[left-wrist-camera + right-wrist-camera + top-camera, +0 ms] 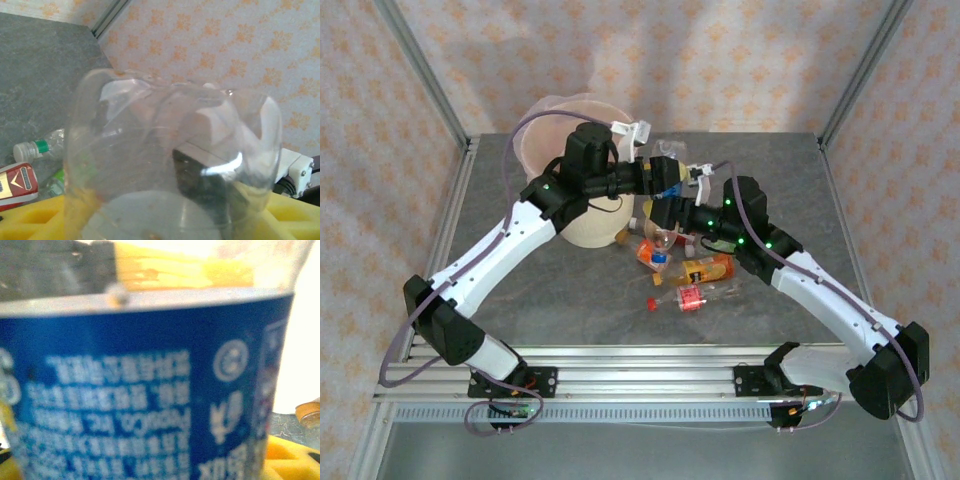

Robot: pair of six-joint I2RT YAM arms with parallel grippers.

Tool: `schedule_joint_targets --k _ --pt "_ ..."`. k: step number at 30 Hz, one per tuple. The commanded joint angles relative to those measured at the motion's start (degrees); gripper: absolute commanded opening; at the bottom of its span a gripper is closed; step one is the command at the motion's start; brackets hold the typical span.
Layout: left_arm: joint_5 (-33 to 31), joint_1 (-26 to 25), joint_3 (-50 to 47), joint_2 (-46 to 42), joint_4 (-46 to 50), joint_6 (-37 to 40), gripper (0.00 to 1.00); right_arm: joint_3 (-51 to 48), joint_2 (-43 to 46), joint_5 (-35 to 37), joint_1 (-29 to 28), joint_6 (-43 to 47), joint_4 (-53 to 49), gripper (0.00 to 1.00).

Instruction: Put the plastic bottles in the bin

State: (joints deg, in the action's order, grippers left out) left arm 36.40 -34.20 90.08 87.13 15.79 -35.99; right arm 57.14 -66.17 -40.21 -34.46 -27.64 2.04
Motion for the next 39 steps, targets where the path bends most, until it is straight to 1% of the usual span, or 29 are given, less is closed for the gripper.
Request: schedule_joint_targets --k 1,4,7,11,12,13,17,19,26,31,34,37,39 --pt "-1.1 -0.3 0.4 -2.3 -1.4 -0.6 0.61 1.1 0.2 -0.9 -0.4 0.7 3.6 0.61" --pt "-1.6 -0.4 0.2 -2.8 -1.5 -0.7 0.54 1.1 0.3 -0.6 -0.5 0.9 3.2 0.63" --pt "-3.1 -0.4 0.2 -3.4 -1.2 -0.3 0.50 1.3 0.5 0.4 -0.4 1.2 1.9 0.71" --pt "-6.1 -0.3 1.0 -4.2 0.1 1.1 0.50 2.2 1.1 2.2 -0.4 2.4 -1.5 0.95" --pt "-7.3 -0.2 1.7 -4.2 1.0 1.8 0.50 2.5 1.3 2.8 -0.4 2.7 -2.7 0.98" --pt "-8.3 -0.1 2.4 -4.3 2.0 2.5 0.50 2.7 1.7 3.4 -0.4 3.1 -3.6 1.00" --pt "-12.6 1.3 7.1 -4.3 6.0 5.0 0.49 3.6 3.7 6.5 -0.5 4.4 -8.3 0.99" --pt "-14.4 2.5 9.5 -4.3 7.3 7.7 0.49 4.1 4.9 8.8 -0.4 4.8 -11.1 0.99" --pt "-19.2 9.6 18.8 -2.2 10.6 12.3 0.48 3.8 9.8 17.9 -0.4 5.4 -19.2 0.99" --pt "-23.3 14.9 23.7 -0.5 11.8 16.1 0.48 3.1 12.1 22.6 -0.4 5.1 -23.1 0.99" --pt "-26.3 16.7 25.9 0.7 12.7 20.7 0.48 2.0 13.2 23.7 -0.4 4.5 -23.4 0.99" --pt "-29.9 17.2 28.3 2.3 14.9 26.8 0.48 1.4 13.8 24.3 -0.4 4.1 -23.9 0.99" --pt "-31.2 17.6 29.6 3.5 16.5 30.5 0.48 1.2 13.9 24.8 -0.4 3.9 -24.5 0.99"
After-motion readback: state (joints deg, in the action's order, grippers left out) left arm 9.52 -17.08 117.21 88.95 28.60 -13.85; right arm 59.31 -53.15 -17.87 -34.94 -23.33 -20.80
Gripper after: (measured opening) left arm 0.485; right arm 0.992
